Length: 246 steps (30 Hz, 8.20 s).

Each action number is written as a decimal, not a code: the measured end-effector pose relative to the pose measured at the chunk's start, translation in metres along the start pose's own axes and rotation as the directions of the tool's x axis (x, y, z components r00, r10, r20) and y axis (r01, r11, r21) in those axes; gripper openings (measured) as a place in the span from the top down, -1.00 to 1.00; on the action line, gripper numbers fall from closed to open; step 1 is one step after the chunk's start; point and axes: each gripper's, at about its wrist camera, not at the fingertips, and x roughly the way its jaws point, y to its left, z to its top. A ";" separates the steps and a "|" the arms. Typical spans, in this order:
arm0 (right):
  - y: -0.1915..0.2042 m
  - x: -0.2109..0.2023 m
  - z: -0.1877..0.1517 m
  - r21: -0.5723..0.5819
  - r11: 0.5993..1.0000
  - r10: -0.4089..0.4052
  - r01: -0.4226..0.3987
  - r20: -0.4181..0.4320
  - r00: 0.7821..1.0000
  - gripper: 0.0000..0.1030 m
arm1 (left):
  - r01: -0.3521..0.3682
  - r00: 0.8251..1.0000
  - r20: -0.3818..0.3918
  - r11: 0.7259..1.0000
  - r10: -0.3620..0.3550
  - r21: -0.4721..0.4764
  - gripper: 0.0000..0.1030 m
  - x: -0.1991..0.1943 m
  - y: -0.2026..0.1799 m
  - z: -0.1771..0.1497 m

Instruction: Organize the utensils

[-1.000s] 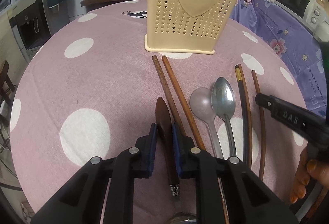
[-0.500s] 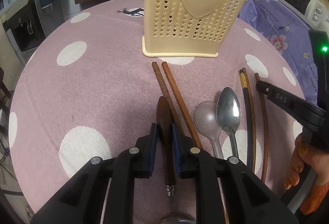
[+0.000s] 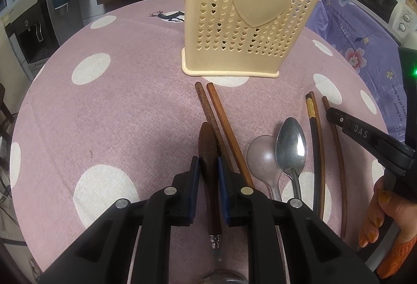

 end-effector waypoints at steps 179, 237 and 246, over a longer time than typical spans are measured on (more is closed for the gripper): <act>0.037 -0.071 -0.102 -0.297 0.955 0.046 -0.023 0.071 0.996 -0.18 | 0.002 0.992 0.123 0.998 0.005 -0.059 -0.02 -0.050 0.034 -0.040; -0.001 -0.027 -0.029 -0.049 0.998 0.039 -0.040 -0.033 0.999 0.50 | -0.132 0.989 0.050 0.981 0.141 -0.145 0.26 0.002 0.039 0.011; 0.005 -0.009 -0.014 -0.053 0.998 -0.020 0.020 -0.008 1.000 0.78 | -0.169 0.983 0.050 0.979 0.175 -0.116 0.49 0.010 0.034 0.021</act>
